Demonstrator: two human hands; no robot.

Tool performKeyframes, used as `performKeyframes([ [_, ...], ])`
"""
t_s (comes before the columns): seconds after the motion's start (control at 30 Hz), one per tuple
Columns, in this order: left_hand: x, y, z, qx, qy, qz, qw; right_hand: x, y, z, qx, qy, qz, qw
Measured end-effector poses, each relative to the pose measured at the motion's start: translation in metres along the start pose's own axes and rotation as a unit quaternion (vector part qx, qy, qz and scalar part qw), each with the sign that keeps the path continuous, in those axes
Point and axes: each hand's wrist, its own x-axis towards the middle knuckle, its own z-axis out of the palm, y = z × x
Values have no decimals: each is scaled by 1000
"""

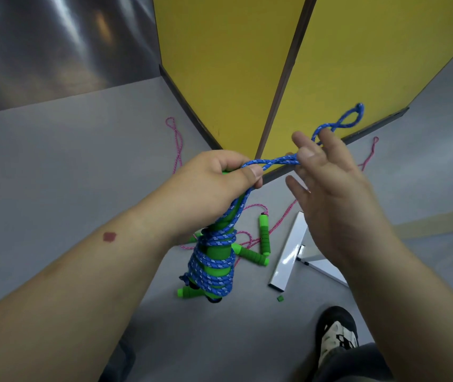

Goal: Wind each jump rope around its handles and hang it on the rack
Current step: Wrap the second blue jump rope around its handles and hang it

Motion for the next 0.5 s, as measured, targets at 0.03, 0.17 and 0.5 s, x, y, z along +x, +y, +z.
performKeyframes([
  [0.03,0,0,0,16,-2,1,1000,0,3,0,-19,12,-16,1000],
  [0.17,-1,2,-2,21,-4,-4,1000,-1,12,-4,-204,17,-115,972],
  [0.5,-1,3,-5,77,110,28,991,-9,2,-1,-286,3,-137,948],
])
